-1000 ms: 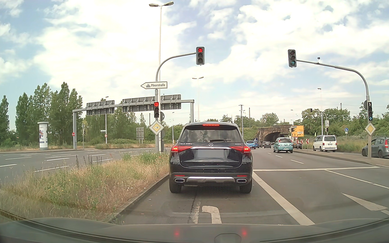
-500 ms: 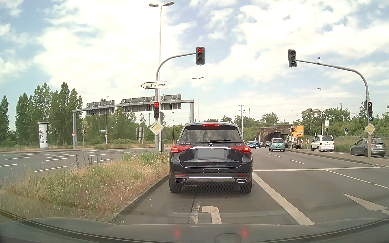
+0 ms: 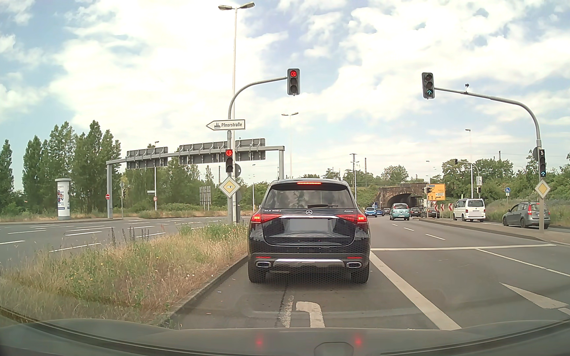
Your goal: Follow the waypoints while adhering to traffic rules and regulations
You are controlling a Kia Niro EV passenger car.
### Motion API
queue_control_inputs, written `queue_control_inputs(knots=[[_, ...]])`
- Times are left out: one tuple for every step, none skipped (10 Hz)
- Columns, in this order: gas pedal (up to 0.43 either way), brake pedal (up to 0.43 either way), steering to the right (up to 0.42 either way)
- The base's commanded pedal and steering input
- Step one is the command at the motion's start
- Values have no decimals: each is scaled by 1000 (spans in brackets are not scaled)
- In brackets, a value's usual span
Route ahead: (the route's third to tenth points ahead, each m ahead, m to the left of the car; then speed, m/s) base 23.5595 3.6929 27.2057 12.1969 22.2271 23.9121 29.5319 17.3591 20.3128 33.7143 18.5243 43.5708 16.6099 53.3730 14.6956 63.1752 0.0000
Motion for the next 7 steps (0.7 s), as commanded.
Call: queue_control_inputs(knots=[[0,299,8],[0,299,8],[0,299,8],[0,299,7],[0,299,7],[0,299,7],[0,299,7]])
